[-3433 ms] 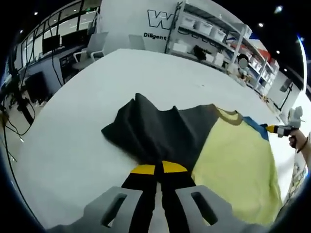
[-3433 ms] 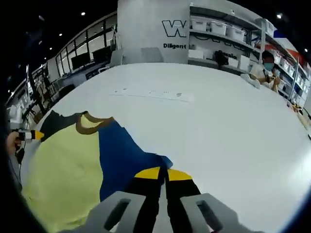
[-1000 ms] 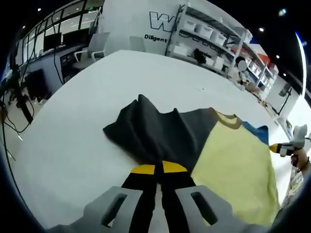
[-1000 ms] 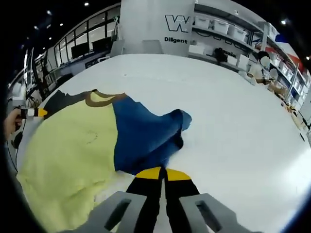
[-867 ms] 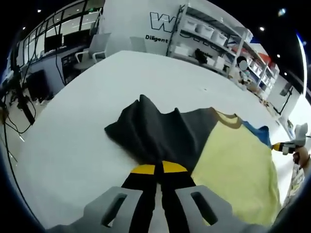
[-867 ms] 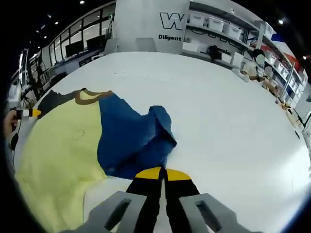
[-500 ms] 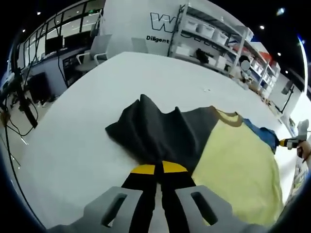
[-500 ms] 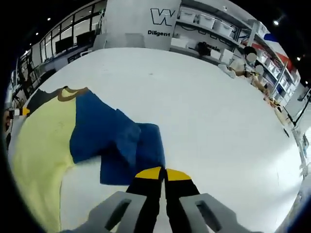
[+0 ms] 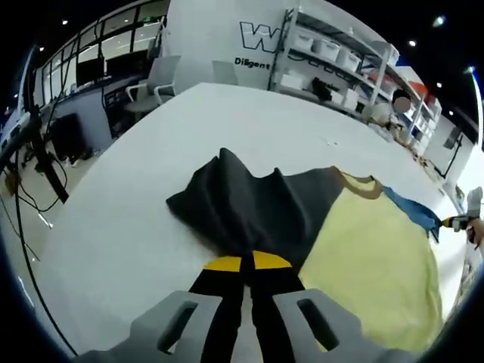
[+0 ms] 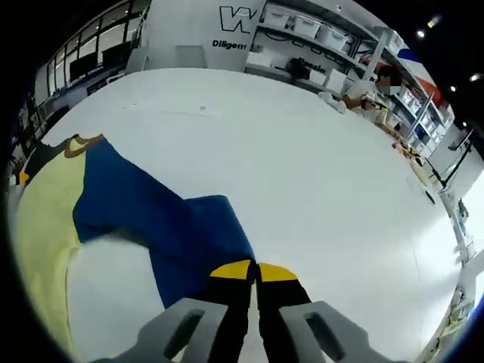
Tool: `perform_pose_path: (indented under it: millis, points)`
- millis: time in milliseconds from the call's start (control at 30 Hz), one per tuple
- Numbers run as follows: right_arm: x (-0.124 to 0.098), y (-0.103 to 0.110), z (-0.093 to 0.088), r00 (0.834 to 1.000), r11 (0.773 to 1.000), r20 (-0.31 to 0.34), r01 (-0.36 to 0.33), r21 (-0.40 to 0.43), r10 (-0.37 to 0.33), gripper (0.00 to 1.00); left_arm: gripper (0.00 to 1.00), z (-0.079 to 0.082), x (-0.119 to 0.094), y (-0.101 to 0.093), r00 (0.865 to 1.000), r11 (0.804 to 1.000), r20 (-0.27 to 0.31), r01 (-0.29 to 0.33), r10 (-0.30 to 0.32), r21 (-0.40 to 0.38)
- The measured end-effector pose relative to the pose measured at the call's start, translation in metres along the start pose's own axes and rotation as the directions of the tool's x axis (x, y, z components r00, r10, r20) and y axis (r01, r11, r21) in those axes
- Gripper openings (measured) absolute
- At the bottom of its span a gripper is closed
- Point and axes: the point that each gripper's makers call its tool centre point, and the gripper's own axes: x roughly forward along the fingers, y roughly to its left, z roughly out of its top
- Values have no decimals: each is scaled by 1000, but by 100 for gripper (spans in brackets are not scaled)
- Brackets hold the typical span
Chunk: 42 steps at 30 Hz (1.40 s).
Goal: Fold the garment on the visible template until the final outline fits inside the template.
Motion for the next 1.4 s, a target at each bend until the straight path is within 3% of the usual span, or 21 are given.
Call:
perform_pose_path:
  millis: [233,367,467,567,733,867,1000,1067,1233,1400]
  points:
    - [0,1,3,1000,1000,14,3,-21,-2,0,2,0,1,0,1000,1000,2,-4,4,19]
    - [-1,4,7,998,996,56,-20,85,15,0,4,2,-1,-1,1000,1000,15,8,-8,-12]
    - [-5,6,5,998,992,62,-40,117,33,11,13,4,-7,-3,1000,1000,27,4,-4,4]
    - [-10,18,-5,996,976,47,-85,202,77,22,26,6,-13,-10,999,1000,34,19,-19,5]
    - [-14,39,-17,990,966,42,-143,215,138,28,37,3,-28,-28,997,997,33,64,-66,43]
    - [-15,53,-24,989,962,34,-149,227,145,38,47,-2,-39,-44,995,993,16,95,-96,75]
    - [-15,58,-27,990,959,25,-140,248,138,41,62,-6,-60,-69,987,979,17,156,-159,129]
    - [-14,61,-27,991,957,25,-137,255,135,41,67,-8,-71,-77,984,970,15,175,-180,170]
    - [-14,63,-25,993,960,24,-119,254,117,38,74,-18,-86,-84,974,962,-12,227,-228,148]
    - [-12,56,-27,998,966,13,-61,251,59,26,78,-21,-95,-83,973,959,-16,229,-229,167]
